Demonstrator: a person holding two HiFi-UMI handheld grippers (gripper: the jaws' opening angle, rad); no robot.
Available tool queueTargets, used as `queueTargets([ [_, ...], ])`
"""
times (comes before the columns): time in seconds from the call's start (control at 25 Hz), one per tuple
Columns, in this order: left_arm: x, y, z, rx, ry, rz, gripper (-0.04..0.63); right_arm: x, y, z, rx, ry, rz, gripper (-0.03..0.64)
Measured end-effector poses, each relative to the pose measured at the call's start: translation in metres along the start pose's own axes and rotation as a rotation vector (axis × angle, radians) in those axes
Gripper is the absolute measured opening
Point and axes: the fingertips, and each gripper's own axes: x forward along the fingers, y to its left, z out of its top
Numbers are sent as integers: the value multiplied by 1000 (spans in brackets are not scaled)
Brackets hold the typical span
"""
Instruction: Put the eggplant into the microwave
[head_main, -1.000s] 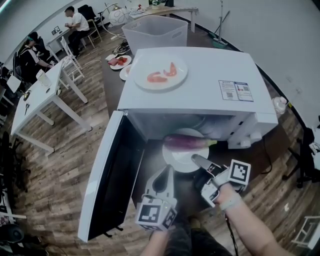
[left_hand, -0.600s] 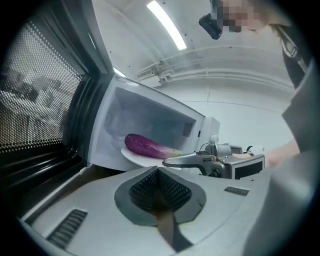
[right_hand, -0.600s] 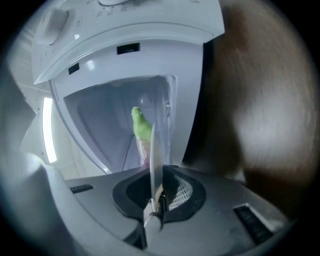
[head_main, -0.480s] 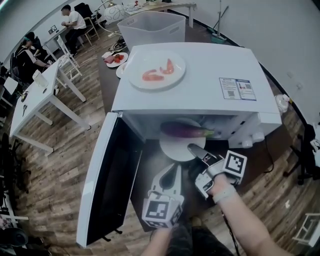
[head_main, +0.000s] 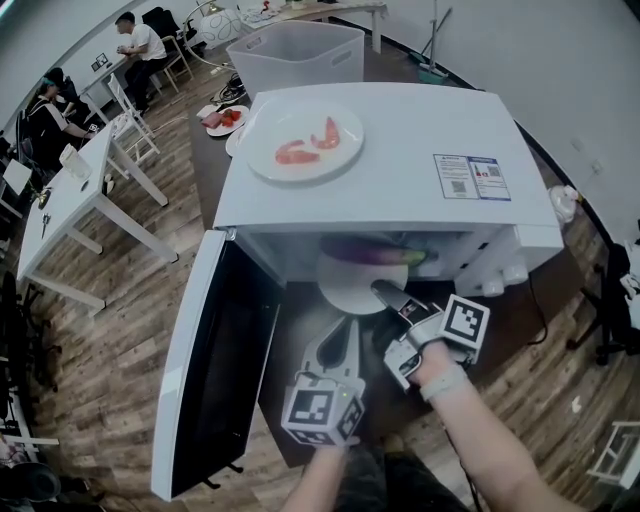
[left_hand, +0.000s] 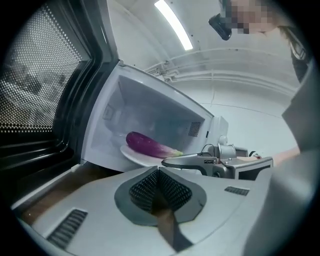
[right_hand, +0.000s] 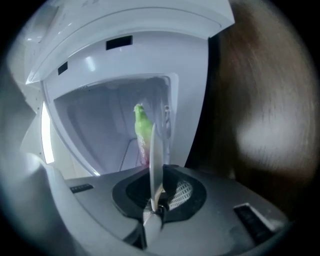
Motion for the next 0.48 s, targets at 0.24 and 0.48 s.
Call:
queueTargets([
  [0.24,6,1,1,-35,-16,6,5,3,5,3,-64,23,7,32],
  [0.48,13,0,0,-49,-14,2,1,6,17,-7,-180,86,32,86],
])
